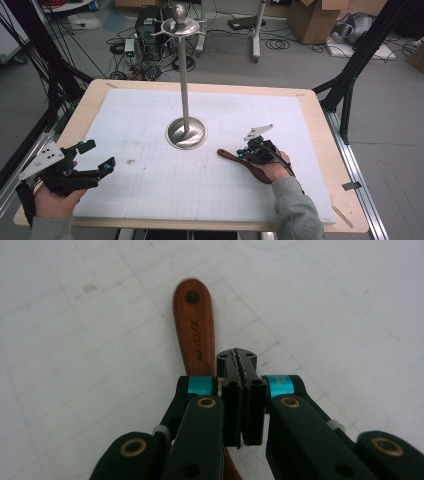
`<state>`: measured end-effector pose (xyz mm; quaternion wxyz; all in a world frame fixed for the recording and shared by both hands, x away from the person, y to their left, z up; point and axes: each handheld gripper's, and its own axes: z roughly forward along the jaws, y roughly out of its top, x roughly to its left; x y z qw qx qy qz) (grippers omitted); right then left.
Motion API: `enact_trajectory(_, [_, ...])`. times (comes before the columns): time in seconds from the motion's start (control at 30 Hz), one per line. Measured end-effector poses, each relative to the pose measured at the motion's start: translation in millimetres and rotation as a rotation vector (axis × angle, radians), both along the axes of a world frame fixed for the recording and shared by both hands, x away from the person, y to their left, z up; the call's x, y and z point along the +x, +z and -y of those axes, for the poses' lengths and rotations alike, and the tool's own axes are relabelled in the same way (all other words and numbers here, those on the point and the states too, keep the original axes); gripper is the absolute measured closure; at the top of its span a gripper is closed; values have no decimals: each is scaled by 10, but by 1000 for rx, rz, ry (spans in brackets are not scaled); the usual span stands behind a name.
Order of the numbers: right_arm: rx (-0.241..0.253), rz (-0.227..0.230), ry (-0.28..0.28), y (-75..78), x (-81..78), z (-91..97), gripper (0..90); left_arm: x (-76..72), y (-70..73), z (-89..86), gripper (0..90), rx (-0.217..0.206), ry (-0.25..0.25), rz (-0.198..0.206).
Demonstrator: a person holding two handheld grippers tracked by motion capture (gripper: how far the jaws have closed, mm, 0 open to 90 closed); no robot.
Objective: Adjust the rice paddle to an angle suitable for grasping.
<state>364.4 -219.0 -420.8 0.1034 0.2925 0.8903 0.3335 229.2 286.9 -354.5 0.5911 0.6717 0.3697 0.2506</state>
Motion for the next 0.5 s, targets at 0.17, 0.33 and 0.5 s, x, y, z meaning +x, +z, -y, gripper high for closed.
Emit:
enact_trajectory(0.17, [42, 24, 33, 79, -66, 58, 780, 11, -1, -18, 86, -5, -1, -1])
enact_trajectory(0.33, [54, 25, 62, 98, -89, 88, 603, 22, 1, -23, 86, -8, -2, 2])
enact_trajectory(0.5, [48, 15, 80, 124, -108, 90, 348, 25, -1, -9, 86, -8, -5, 0])
